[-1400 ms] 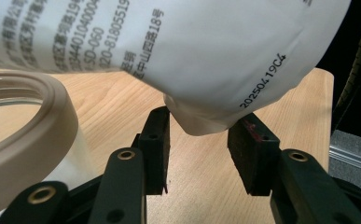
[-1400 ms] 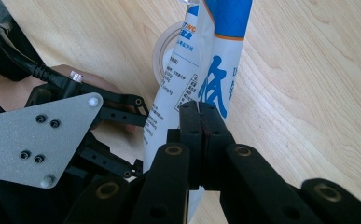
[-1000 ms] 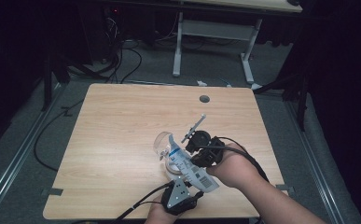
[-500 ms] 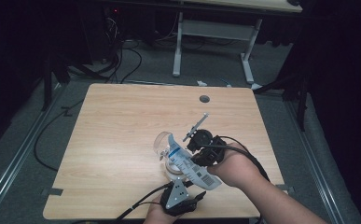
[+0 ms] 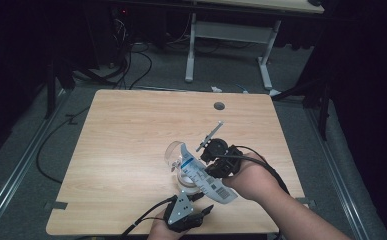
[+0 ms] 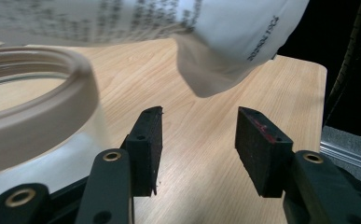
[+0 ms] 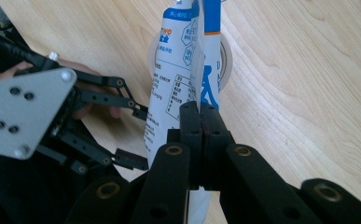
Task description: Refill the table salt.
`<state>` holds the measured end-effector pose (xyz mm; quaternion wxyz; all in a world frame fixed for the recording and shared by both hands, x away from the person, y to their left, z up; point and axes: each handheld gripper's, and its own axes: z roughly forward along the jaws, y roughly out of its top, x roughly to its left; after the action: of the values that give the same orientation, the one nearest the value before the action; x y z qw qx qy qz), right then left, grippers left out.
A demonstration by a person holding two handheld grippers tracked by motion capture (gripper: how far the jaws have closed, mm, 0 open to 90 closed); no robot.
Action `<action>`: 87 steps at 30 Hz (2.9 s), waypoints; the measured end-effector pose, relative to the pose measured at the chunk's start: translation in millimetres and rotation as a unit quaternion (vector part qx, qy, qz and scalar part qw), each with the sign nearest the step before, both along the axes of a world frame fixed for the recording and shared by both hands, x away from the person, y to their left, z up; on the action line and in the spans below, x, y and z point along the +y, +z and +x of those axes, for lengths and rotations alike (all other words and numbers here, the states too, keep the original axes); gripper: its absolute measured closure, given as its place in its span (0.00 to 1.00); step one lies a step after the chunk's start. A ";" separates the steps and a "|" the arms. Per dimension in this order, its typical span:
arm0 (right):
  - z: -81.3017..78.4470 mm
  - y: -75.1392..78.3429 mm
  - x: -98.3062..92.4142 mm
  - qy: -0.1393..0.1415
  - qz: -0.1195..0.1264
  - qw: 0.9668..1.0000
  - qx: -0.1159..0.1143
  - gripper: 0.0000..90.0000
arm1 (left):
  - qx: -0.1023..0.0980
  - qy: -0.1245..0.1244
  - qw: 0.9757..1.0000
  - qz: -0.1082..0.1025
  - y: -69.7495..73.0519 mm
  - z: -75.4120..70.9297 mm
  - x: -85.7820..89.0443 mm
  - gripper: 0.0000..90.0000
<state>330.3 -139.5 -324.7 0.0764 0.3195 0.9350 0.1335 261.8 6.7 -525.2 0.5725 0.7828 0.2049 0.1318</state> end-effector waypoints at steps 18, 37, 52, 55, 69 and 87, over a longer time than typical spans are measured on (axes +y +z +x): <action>-1.6 0.6 -0.7 0.003 -0.004 1.000 -0.003 1.00 | 0.001 0.038 0.999 0.013 -2.7 5.5 48.7 0.60; -3.2 1.8 -10.6 -0.008 0.001 1.000 -0.007 1.00 | -0.005 0.127 0.992 -0.010 4.0 24.1 122.3 0.60; 18.1 -10.9 -53.1 -0.066 -0.001 0.998 -0.012 1.00 | 0.011 0.163 0.986 -0.026 2.2 31.6 152.1 0.59; 22.3 -15.0 -60.3 -0.076 0.000 0.997 -0.011 1.00 | 0.012 0.163 0.986 -0.026 2.0 32.1 152.7 0.59; 45.9 -43.7 -102.5 -0.128 -0.005 0.992 -0.003 1.00 | 0.019 0.164 0.986 -0.028 0.2 33.4 154.6 0.58; 66.3 -67.7 -122.3 -0.164 -0.016 0.986 0.001 1.00 | 0.023 0.166 0.985 -0.033 0.1 33.8 156.6 0.58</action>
<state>396.6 -261.7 -392.4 0.1014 0.4678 0.8718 0.1044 295.6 163.3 -525.1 0.5632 0.7215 0.3493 0.2004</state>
